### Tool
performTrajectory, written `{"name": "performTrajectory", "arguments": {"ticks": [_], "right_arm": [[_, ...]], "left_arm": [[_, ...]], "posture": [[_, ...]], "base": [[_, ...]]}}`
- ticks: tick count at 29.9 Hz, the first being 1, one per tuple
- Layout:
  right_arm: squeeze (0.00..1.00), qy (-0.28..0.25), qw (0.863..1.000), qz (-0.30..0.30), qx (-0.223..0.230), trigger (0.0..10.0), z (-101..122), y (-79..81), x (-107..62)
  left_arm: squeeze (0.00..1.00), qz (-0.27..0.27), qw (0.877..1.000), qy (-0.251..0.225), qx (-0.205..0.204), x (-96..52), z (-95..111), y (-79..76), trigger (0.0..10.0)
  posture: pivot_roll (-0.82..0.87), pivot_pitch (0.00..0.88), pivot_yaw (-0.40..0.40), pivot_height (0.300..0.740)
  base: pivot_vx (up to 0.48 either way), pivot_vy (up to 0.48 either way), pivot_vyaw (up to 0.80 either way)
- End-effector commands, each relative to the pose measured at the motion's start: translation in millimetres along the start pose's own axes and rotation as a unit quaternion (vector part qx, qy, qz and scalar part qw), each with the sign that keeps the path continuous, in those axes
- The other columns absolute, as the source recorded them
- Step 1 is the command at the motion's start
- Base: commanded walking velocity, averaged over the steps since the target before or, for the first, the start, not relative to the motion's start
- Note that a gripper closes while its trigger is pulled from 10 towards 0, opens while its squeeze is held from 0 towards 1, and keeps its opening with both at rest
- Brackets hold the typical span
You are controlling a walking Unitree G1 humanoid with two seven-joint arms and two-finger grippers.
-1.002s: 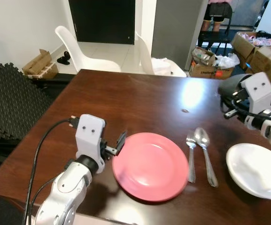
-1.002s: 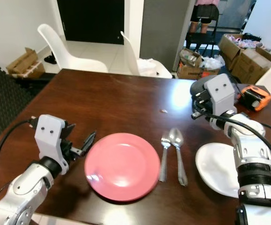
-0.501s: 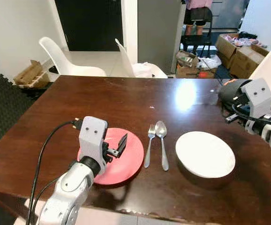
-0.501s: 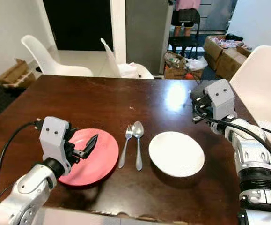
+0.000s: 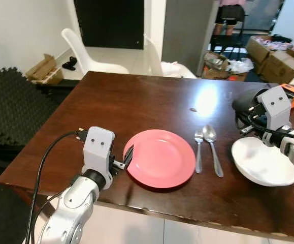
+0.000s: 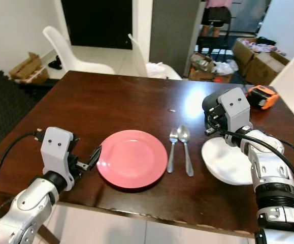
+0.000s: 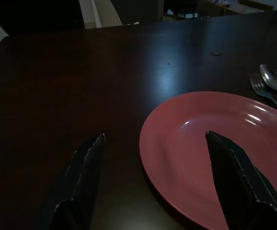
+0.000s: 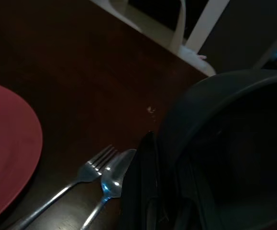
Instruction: Setting the table
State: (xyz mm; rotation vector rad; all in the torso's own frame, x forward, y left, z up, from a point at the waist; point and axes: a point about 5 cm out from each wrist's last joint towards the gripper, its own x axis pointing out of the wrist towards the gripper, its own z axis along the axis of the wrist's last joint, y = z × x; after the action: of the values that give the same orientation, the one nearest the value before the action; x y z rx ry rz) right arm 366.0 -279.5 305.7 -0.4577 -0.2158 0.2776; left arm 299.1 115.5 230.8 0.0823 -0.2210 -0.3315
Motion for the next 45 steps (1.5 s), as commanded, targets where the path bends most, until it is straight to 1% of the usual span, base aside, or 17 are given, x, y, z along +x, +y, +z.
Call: {"name": "performTrajectory", "arguments": {"ticks": [1, 3, 4, 5, 8, 12, 13, 17, 21, 23, 25, 31, 33, 37, 38, 43, 45], "right_arm": [[0.0, 0.014, 1.0, 0.014, 0.007, 10.0, -4.6, 1.1, -2.5], [0.0, 0.03, 0.999, 0.037, 0.006, 10.0, -9.1, 5.9, -2.3], [0.0, 0.068, 0.993, 0.1, 0.005, 10.0, -21.1, 20.5, -3.5], [0.0, 0.068, 0.993, 0.1, 0.005, 10.0, -21.1, 20.5, -3.5], [0.0, 0.096, 0.976, 0.193, 0.001, 10.0, -32.4, 41.8, -4.8], [0.0, 0.1, 0.967, 0.233, -0.014, 10.0, -33.5, 51.0, -0.1], [0.0, 0.1, 0.967, 0.233, -0.014, 10.0, -33.5, 51.0, -0.1], [0.0, 0.102, 0.966, 0.228, -0.062, 10.0, -26.0, 53.7, 18.5], [0.0, 0.1, 0.966, 0.221, -0.084, 10.0, -19.6, 52.9, 23.7], [0.0, 0.096, 0.961, 0.237, -0.102, 10.0, -12.0, 54.0, 26.9], [0.0, 0.101, 0.956, 0.247, -0.12, 10.0, -11.1, 54.8, 27.5], [0.0, 0.096, 0.956, 0.231, -0.154, 10.0, -9.8, 55.2, 36.6], [0.0, 0.079, 0.952, 0.245, -0.164, 10.0, -5.4, 65.5, 43.0], [0.0, 0.073, 0.947, 0.265, -0.169, 10.0, -3.0, 71.4, 44.1], [0.0, 0.056, 0.928, 0.318, -0.187, 10.0, 5.4, 80.6, 41.4], [0.0, 0.036, 0.887, 0.39, -0.244, 10.0, 20.9, 83.1, 28.1], [0.0, 0.025, 0.864, 0.425, -0.269, 10.0, 30.1, 81.3, 11.2]], "left_arm": [[0.0, -0.005, 1.0, 0.008, -0.002, -2.2, -4.5, -2.4, 10.0], [0.0, -0.005, 1.0, 0.008, -0.002, -2.4, -4.5, -2.4, 10.0], [0.0, -0.005, 1.0, 0.009, -0.001, -2.7, -5.1, -2.5, 10.0], [0.0, -0.005, 1.0, 0.009, -0.001, -2.7, -5.1, -2.5, 10.0], [0.0, -0.004, 1.0, 0.015, -0.001, -4.5, -6.9, -0.5, 10.0], [0.0, -0.006, 1.0, 0.029, 0.0, -8.5, -10.0, 3.7, 10.0], [0.0, -0.006, 1.0, 0.029, 0.0, -8.5, -10.0, 3.7, 10.0], [0.0, -0.014, 0.999, 0.052, -0.005, -19.0, -12.8, 14.9, 10.0], [0.0, -0.01, 0.998, 0.054, -0.009, -21.3, -11.1, 19.6, 10.0], [0.0, -0.009, 0.998, 0.055, -0.014, -21.4, -10.0, 21.6, 10.0], [0.0, -0.012, 0.998, 0.054, -0.014, -20.8, -9.2, 20.1, 10.0], [0.0, -0.036, 0.998, 0.055, -0.026, -23.7, -5.7, 11.9, 10.0], [0.0, -0.047, 0.997, 0.059, -0.024, -28.0, -5.3, 11.2, 10.0], [0.0, -0.047, 0.997, 0.06, -0.023, -28.7, -4.2, 11.9, 10.0], [0.0, -0.045, 0.997, 0.06, -0.023, -28.2, -3.4, 13.7, 10.0], [0.0, -0.05, 0.996, 0.065, -0.024, -28.1, -5.8, 11.4, 10.0], [0.0, -0.055, 0.996, 0.066, -0.027, -28.3, -6.8, 9.2, 10.0]], "posture": [[0.0, 0.192, 0.111, 0.74], [0.0, 0.193, 0.111, 0.74], [0.0, 0.194, 0.113, 0.74], [0.0, 0.194, 0.113, 0.74], [0.01, 0.2, 0.117, 0.74], [0.01, 0.207, 0.119, 0.74], [0.01, 0.207, 0.119, 0.74], [0.04, 0.225, 0.125, 0.74], [0.06, 0.233, 0.129, 0.74], [0.06, 0.241, 0.132, 0.74], [0.06, 0.246, 0.135, 0.74], [0.08, 0.256, 0.148, 0.74], [0.09, 0.256, 0.149, 0.74], [0.09, 0.25, 0.152, 0.74], [0.09, 0.251, 0.15, 0.74], [0.07, 0.249, 0.145, 0.74], [0.05, 0.247, 0.137, 0.74]], "base": [[0.0, 0.0, 0.0], [0.0, 0.0, 0.0], [0.0, 0.0, 0.0], [0.0, 0.0, 0.0], [0.0, 0.0, 0.0], [0.0, 0.0, 0.0], [0.0, 0.0, 0.0], [0.0, 0.0, 0.0], [0.0, 0.0, 0.0], [0.0, 0.0, 0.0], [0.0, 0.0, 0.0], [0.0, 0.0, 0.0], [0.0, 0.0, 0.0], [0.0, 0.0, 0.0], [0.0, 0.0, 0.0], [0.0, 0.0, 0.0], [0.0, 0.0, 0.0]]}}
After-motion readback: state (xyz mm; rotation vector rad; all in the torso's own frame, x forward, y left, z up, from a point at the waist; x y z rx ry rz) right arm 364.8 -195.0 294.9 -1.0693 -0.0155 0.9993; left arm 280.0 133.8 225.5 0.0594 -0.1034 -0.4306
